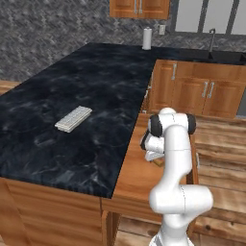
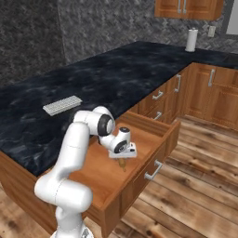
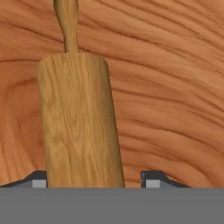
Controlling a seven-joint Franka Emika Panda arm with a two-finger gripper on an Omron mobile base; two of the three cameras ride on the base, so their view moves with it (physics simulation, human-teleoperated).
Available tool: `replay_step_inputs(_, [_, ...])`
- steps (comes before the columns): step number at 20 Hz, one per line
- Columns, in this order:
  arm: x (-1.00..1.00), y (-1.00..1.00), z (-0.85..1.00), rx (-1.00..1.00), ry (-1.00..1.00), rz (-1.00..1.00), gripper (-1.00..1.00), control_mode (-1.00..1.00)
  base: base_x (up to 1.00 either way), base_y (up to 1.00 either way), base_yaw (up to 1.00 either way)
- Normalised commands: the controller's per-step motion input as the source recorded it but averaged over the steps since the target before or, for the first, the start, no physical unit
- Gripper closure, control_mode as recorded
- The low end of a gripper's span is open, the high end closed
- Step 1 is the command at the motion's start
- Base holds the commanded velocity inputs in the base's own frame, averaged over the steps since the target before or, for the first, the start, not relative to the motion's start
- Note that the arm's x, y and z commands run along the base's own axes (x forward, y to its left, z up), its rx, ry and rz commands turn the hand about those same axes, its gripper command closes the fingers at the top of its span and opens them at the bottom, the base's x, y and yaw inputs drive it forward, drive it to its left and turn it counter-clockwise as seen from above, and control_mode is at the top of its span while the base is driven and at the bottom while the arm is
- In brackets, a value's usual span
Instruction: Pick the rolling pin from the drawer and place it on the counter.
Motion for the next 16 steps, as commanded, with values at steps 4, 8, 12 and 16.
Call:
replay_step_inputs(4, [-0.17, 0.00, -0.81, -0.01, 0.00, 0.00, 1.00, -1.00, 0.00, 0.00, 0.00])
replay_step_inputs(8, [-0.25, -0.08, -0.58, 0.00, 0.00, 0.00, 1.00, -1.00, 0.00, 0.00, 0.00])
replay_step_inputs(12, [-0.37, -0.58, -0.20, 0.08, -0.04, 0.00, 1.00, -1.00, 0.00, 0.00, 0.00])
replay_step_inputs(16, [-0.34, -0.80, 0.17, 0.21, -0.15, -0.04, 1.00, -1.00, 0.00, 0.00, 0.00])
